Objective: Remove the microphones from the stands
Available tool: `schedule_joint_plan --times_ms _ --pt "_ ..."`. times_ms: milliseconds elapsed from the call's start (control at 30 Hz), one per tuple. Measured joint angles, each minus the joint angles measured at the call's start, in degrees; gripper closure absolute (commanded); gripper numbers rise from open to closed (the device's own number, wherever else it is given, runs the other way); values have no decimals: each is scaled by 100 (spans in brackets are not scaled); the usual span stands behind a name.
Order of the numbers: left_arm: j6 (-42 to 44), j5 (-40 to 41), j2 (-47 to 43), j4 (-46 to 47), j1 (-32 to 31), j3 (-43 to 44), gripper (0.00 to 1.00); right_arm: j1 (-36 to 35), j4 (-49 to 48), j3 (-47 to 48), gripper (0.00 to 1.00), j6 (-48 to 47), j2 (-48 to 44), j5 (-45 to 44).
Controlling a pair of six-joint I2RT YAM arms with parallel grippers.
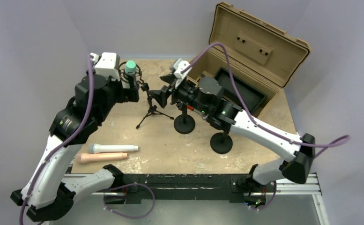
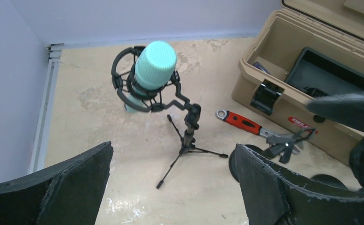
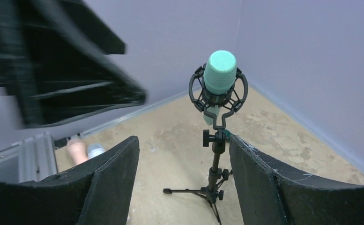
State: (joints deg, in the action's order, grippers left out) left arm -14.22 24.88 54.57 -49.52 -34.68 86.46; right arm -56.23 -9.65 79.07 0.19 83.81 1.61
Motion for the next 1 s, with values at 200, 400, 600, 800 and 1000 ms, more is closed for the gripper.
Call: schedule_joint_plan --times_ms 200,400,600,800,1000 --pt "590 339 1012 474 94 302 10 0 83 -649 33 238 -1250 -20" --pt "1300 855 1725 1043 98 302 15 0 319 -1296 32 369 -2133 -107" --pt "1727 1239 1971 1552 125 302 18 0 546 -1659 31 446 -2750 -256" --pt "1827 1338 2107 1746 240 299 25 0 627 -1847 31 505 -2997 -393" --pt "1786 1325 2267 1856 363 170 33 0 651 -1891 32 525 -2983 -470"
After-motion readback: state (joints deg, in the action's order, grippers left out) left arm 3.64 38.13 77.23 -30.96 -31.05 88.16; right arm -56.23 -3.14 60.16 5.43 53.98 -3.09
